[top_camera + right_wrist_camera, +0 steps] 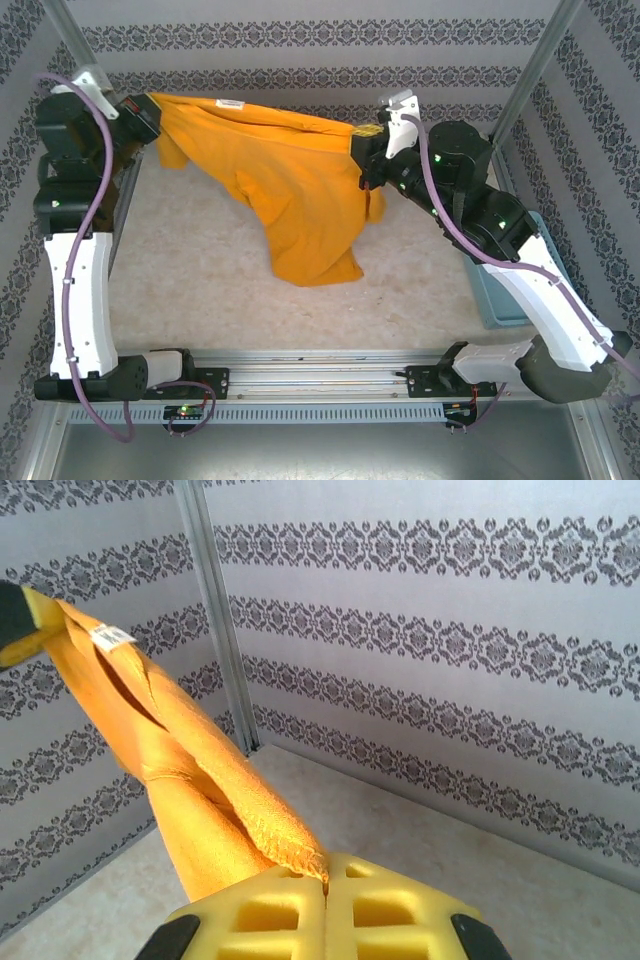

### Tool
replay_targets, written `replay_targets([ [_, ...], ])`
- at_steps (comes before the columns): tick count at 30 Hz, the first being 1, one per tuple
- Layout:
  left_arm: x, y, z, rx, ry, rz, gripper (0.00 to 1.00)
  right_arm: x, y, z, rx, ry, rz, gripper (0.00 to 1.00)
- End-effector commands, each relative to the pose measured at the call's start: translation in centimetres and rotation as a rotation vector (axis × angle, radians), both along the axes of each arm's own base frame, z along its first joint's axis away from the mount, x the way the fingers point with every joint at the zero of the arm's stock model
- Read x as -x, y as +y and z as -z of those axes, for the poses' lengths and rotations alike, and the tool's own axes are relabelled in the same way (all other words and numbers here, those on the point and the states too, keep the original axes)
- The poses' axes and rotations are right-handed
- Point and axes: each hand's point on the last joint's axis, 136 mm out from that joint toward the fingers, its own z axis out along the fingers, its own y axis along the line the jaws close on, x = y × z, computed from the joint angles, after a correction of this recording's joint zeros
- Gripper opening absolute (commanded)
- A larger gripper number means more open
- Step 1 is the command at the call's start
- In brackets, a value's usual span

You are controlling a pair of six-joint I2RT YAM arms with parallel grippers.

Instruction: Fold the inside-out t-shirt

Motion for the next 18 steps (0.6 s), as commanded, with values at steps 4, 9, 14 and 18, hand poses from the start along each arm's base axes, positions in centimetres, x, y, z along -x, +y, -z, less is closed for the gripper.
replay_targets([
  [4,2.6,4.3,-2.3,-0.073,-0.017,-0.217,0.0,-0.1,3.2,-1.9,0.021,-0.071,-0.021,0.0],
  [9,3.2,7.6,-4.2,-0.12,0.009,-0.355,0.0,0.8,7.3,-3.4,0.016,-0.103,-0.1,0.0],
  [14,3.4,10.7,-8.3,-0.144,-0.047,-0.438,0.0,1.3,13.0,-2.7,-0.013,-0.063,-0.185,0.0],
  [18,3.3,11.6,-11.2,-0.143,-0.146,-0.449,0.0,1.9,16.9,-2.2,-0.033,-0.029,-0.232,0.0],
])
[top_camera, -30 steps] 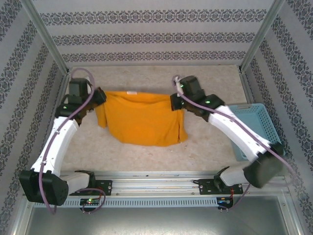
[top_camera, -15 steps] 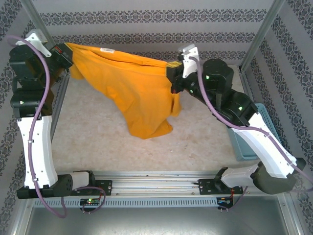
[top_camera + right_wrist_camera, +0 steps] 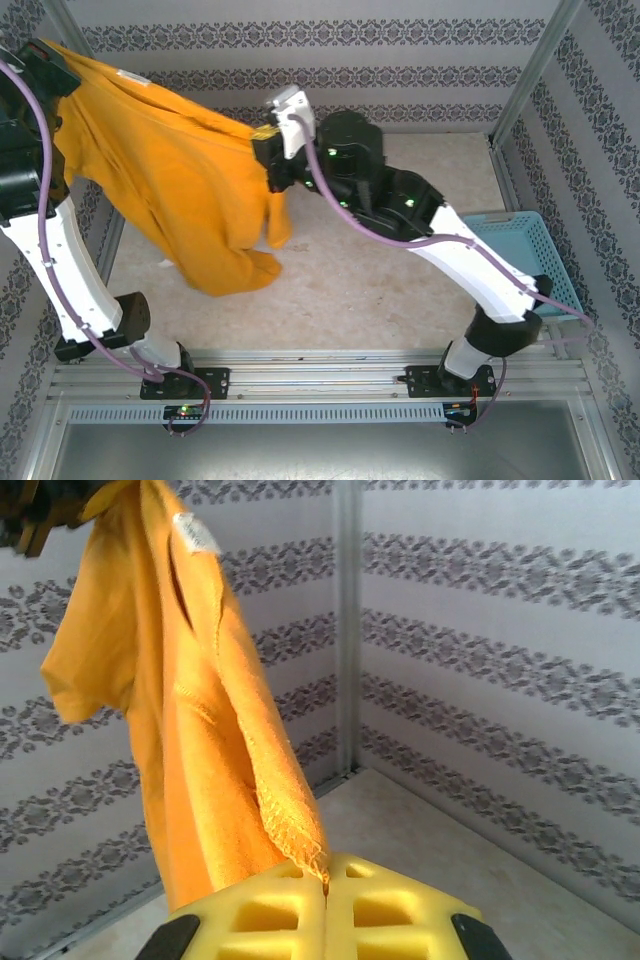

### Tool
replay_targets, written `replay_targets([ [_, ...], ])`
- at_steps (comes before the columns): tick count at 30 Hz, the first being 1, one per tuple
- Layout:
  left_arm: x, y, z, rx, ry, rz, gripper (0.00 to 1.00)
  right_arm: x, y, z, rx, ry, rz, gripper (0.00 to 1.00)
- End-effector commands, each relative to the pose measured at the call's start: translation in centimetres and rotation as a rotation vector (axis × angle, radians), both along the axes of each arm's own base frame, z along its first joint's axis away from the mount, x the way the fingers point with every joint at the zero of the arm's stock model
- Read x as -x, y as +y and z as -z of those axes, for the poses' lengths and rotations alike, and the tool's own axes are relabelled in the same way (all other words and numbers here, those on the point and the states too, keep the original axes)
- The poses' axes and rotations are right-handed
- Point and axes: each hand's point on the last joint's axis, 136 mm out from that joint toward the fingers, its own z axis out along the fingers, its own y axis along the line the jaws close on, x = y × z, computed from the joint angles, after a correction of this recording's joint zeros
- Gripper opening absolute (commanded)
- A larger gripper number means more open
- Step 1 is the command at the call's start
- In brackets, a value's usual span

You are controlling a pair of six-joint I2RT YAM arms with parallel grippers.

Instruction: Fold the inside-out t-shirt

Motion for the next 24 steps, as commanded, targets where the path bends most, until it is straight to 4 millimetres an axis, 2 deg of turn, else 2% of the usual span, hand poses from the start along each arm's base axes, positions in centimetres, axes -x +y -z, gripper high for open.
replay_targets([
  [1,0.7,0.5,-1.4,-0.035,-0.036,-0.011,0.0,0.3,1.9,-0.9,-0.05,0.026,-0.001,0.0],
  [4,-1.2,-0.6,-1.8,-0.027,-0.072,0.09,0.0,-1.0,1.7,0.1,-0.046,0.073,0.066,0.0],
  [7,-4.5,-1.9,-0.6,-0.001,-0.053,0.199,0.0,-2.8,0.0,2.1,-0.053,0.134,0.146,0.0],
  [10,-8.6,-5.3,1.8,-0.034,0.014,0.323,0.0,-4.5,-2.6,5.5,-0.086,0.229,0.224,0.0],
  [11,-10.3,-7.1,3.3,-0.045,0.052,0.376,0.0,-5.1,-3.7,7.5,-0.088,0.274,0.262,0.0],
  [13,-13.4,-10.4,6.7,-0.056,0.142,0.453,0.0,-5.9,-5.8,11.1,-0.095,0.353,0.325,0.0],
  [16,-17.7,-15.6,13.1,-0.076,0.29,0.535,0.0,-6.2,-9.4,17.2,-0.083,0.469,0.438,0.0],
  [18,-20.4,-20.0,17.9,-0.073,0.366,0.624,0.0,-5.9,-12.2,22.6,-0.064,0.574,0.528,0.0],
  [19,-21.4,-22.1,19.9,-0.074,0.391,0.66,0.0,-5.5,-13.5,24.8,-0.061,0.619,0.567,0.0],
  [22,-24.0,-29.2,27.6,-0.082,0.508,0.782,0.0,-3.9,-17.5,31.1,-0.05,0.747,0.689,0.0],
  [24,-24.8,-33.8,32.2,-0.084,0.567,0.864,0.0,-2.9,-19.6,33.7,-0.056,0.807,0.75,0.0],
])
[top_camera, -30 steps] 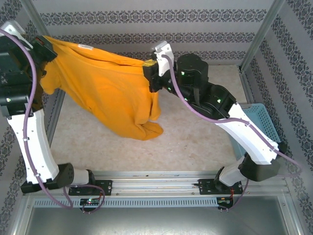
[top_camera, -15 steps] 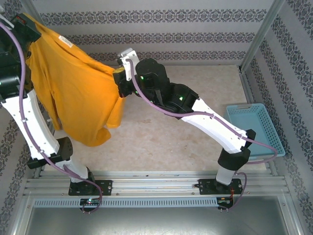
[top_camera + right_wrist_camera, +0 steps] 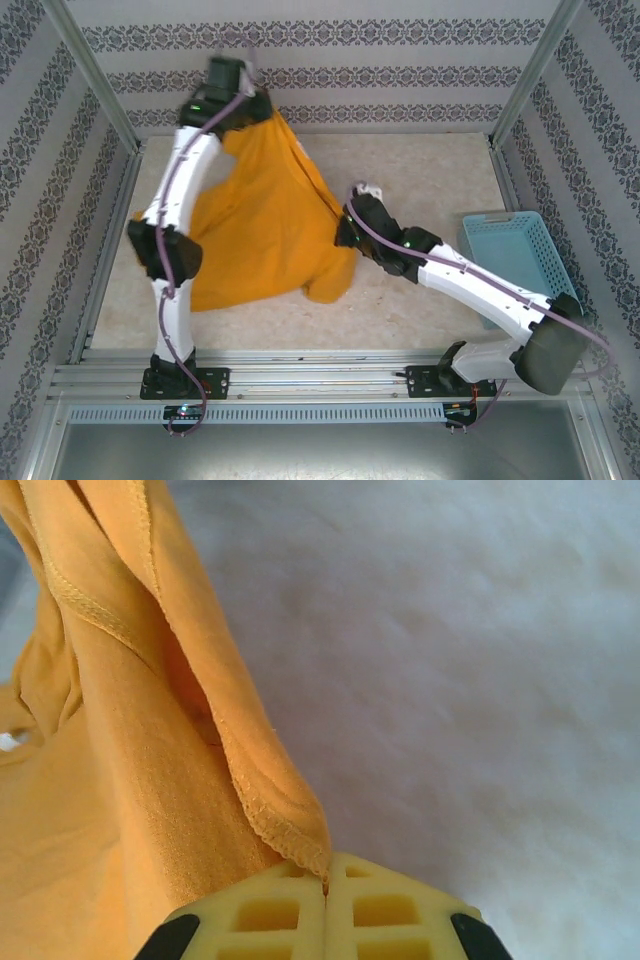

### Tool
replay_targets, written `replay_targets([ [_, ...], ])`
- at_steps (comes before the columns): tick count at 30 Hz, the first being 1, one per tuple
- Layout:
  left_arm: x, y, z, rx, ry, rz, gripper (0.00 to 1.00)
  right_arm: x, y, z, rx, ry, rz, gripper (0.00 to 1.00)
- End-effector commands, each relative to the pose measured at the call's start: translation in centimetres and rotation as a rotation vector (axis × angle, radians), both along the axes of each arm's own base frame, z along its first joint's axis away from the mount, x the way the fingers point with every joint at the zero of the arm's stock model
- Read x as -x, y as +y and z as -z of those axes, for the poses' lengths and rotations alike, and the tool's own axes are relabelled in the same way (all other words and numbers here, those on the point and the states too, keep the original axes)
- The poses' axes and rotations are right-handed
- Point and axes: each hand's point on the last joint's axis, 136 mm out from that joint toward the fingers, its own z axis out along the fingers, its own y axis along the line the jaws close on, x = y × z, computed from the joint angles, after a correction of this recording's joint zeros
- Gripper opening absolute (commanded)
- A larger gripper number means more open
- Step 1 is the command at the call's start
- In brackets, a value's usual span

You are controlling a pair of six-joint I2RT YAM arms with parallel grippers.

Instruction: Fold the inside-out t-shirt

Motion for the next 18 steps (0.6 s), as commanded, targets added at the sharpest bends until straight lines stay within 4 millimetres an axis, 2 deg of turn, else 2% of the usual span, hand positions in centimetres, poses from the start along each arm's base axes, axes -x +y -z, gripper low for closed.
replay_targets([
  [1,-1.2,-7.4,3.9,-0.004,-0.016,0.139,0.0,1.5,-3.6,2.7,-0.072,0.073,0.181,0.0],
  [4,-0.7,-13.2,8.8,-0.003,0.048,0.23,0.0,3.4,-6.9,5.5,-0.034,0.128,0.285,0.0],
  [6,0.0,-16.0,10.9,-0.014,0.07,0.266,0.0,4.3,-8.4,6.9,-0.022,0.161,0.335,0.0],
  [8,0.7,-18.2,12.0,-0.005,0.083,0.307,0.0,4.9,-9.2,8.1,-0.026,0.191,0.36,0.0],
  [10,1.1,-19.2,12.7,-0.002,0.096,0.326,0.05,4.9,-9.3,8.8,-0.036,0.21,0.357,0.0],
  [12,1.3,-18.7,12.5,-0.016,0.108,0.309,0.1,4.6,-9.3,8.8,-0.028,0.215,0.352,0.0],
  [14,1.4,-16.8,11.8,-0.06,0.125,0.262,0.27,4.1,-9.4,8.3,-0.021,0.209,0.349,0.0],
  [16,2.0,-13.7,10.9,-0.117,0.168,0.201,0.48,3.7,-9.7,8.1,-0.012,0.209,0.358,0.0],
  [18,3.1,-10.2,10.3,-0.174,0.224,0.145,0.63,3.4,-10.1,8.3,-0.01,0.221,0.372,0.0],
])
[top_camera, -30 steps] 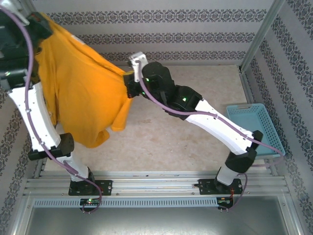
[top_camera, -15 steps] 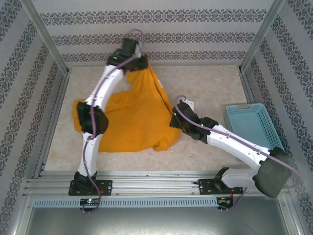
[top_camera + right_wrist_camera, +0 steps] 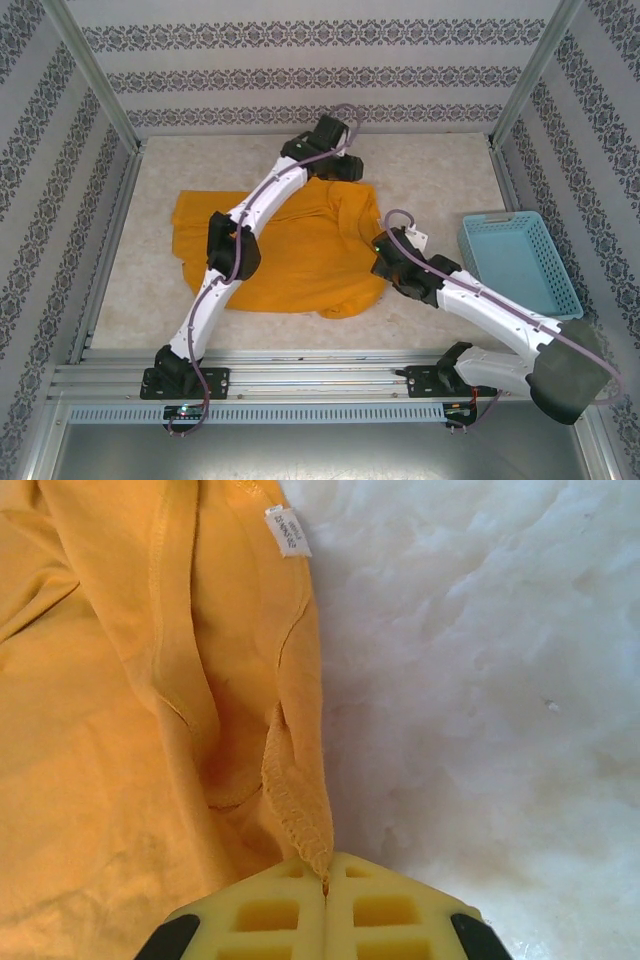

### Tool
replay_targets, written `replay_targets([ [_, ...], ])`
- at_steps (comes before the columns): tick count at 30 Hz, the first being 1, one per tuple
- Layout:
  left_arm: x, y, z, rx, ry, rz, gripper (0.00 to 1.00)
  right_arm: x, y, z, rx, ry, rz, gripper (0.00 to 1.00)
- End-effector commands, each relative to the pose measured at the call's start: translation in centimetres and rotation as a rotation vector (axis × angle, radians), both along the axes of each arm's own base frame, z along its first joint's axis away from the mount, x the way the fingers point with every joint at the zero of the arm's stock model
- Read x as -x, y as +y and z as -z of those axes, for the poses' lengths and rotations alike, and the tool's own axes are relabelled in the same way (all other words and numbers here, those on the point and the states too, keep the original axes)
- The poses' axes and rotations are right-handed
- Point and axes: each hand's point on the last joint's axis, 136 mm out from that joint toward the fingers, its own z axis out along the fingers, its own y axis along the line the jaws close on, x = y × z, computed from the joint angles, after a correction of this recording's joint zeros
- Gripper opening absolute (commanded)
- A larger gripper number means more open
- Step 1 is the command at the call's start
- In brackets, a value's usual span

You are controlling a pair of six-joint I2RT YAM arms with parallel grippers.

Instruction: Fold the inside-out t-shirt

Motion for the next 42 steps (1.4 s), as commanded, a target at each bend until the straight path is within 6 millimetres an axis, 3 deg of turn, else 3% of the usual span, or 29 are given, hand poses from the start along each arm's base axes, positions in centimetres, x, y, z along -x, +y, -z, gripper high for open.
replay_targets([
  [1,1.5,8.8,-5.1,-0.133,0.025,-0.152,0.69,-0.8,-0.6,-0.5,0.003,0.007,0.023,0.0],
  [5,5.1,15.9,-4.3,-0.287,0.09,-0.263,0.8,-1.0,-1.0,0.3,0.01,0.03,0.027,0.0],
  [9,8.1,23.0,-2.8,-0.168,0.097,-0.445,0.82,-1.0,-1.3,0.7,0.027,0.035,0.022,0.0],
  [13,11.8,31.0,0.7,-0.188,0.167,-0.658,0.83,-2.2,-2.4,0.4,0.03,0.045,0.025,0.0],
  [16,13.9,35.3,3.1,-0.184,0.225,-0.779,0.84,-4.0,-3.5,-0.5,0.058,0.036,0.02,0.0],
  [18,14.8,36.9,4.2,-0.153,0.251,-0.827,0.83,-5.7,-4.6,-0.8,0.084,0.044,0.024,0.0],
  [21,16.1,37.9,5.0,-0.151,0.255,-0.855,0.82,-9.1,-5.9,-1.6,0.086,0.053,0.02,0.0],
  [25,17.3,37.4,6.7,-0.154,0.302,-0.842,0.83,-14.8,-6.8,-3.2,0.135,0.04,0.013,0.0],
  [27,17.8,37.6,7.5,-0.17,0.315,-0.845,0.83,-17.6,-7.1,-3.0,0.136,0.059,0.008,0.0],
  [31,17.5,37.3,8.0,-0.165,0.318,-0.826,0.82,-23.0,-7.4,-2.7,0.144,0.082,0.002,0.0],
  [35,17.0,37.5,8.5,-0.182,0.328,-0.82,0.79,-26.1,-7.5,-3.6,0.202,0.063,-0.029,0.0],
  [36,16.6,37.2,8.8,-0.17,0.334,-0.804,0.78,-26.3,-7.4,-4.2,0.212,0.055,-0.042,0.09],
  [38,16.2,36.4,9.3,-0.148,0.355,-0.781,0.76,-26.0,-6.7,-5.0,0.229,0.042,-0.08,0.37],
  [40,15.8,35.8,9.7,-0.149,0.361,-0.761,0.74,-24.5,-5.5,-5.8,0.265,0.025,-0.131,0.58],
  [42,15.4,35.4,10.1,-0.145,0.363,-0.752,0.72,-22.3,-3.6,-5.9,0.283,0.025,-0.192,0.68],
])
